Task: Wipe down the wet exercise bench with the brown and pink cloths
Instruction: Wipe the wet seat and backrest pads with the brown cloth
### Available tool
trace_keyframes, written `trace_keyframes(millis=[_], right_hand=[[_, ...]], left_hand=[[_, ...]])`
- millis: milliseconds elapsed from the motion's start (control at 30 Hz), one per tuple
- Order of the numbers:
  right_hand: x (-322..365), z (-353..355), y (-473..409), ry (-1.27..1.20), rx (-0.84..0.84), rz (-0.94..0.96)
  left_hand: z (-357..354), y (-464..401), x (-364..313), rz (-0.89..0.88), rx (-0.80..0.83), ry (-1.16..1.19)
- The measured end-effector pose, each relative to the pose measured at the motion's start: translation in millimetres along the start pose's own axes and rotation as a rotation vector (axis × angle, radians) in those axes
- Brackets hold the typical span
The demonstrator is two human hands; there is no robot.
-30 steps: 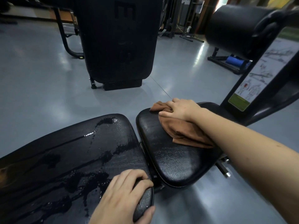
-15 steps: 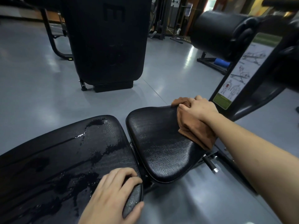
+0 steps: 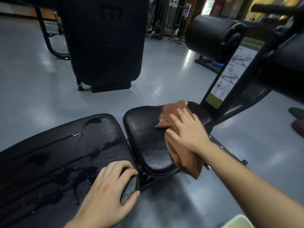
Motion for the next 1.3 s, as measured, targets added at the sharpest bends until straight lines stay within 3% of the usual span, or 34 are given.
trace_keyframes(millis=[300, 733, 1000, 1300], right_hand=[[98, -23, 40, -0.066, 0.025, 0.234], [85, -20, -51, -0.038, 0.155, 0.094], [93, -28, -104, 0.019, 0.14, 0.055], [140, -30, -45, 0.012, 0.153, 0.39]], left_hand=[[3, -1, -3, 0.033, 0.03, 0.014], [4, 0, -3, 0.035, 0.036, 0.035], [2, -1, -1, 0.02, 0.02, 0.026], [3, 0, -1, 0.022, 0.012, 0.013]])
Point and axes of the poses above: each hand's wrist, its own y-axis away from the middle knuckle, its own z-axis out of the back of the hand, x = y × z, the point moved 5 cm from there along -y, towards the middle knuckle, and after that the axes turned 12 degrees about -y, right-handed, at the moved point
